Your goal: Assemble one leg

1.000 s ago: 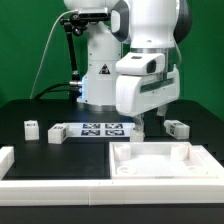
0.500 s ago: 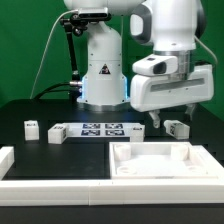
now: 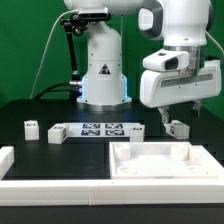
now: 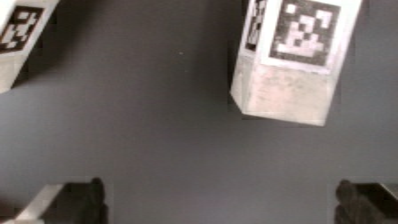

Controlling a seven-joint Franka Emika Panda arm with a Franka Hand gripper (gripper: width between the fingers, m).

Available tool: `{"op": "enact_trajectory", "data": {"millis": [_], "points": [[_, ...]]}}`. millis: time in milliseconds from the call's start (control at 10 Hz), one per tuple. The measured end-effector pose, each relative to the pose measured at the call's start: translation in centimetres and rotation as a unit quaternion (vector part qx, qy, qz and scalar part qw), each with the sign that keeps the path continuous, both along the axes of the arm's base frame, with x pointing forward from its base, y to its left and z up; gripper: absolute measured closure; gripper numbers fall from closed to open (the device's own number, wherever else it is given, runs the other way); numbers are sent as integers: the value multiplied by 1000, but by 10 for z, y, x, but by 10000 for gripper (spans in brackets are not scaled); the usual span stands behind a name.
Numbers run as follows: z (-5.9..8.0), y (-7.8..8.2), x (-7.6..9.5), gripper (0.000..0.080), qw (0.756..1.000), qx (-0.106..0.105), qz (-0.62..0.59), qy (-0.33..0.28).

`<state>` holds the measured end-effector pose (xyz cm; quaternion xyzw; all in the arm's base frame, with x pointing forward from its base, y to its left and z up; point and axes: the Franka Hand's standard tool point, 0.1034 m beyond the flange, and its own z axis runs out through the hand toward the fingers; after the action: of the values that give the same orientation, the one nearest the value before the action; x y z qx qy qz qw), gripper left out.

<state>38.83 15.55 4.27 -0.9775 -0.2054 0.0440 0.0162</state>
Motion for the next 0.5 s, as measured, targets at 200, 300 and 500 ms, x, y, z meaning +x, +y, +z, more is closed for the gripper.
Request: {"op": "enact_trajectory", "data": {"millis": [200,300,500], "points": [[-5,9,-9,150,995,-36,-3,89],[-9,7,-13,150,991,-48,-2,124],[-19,3,-21,150,979,-72,-3,193]]}}
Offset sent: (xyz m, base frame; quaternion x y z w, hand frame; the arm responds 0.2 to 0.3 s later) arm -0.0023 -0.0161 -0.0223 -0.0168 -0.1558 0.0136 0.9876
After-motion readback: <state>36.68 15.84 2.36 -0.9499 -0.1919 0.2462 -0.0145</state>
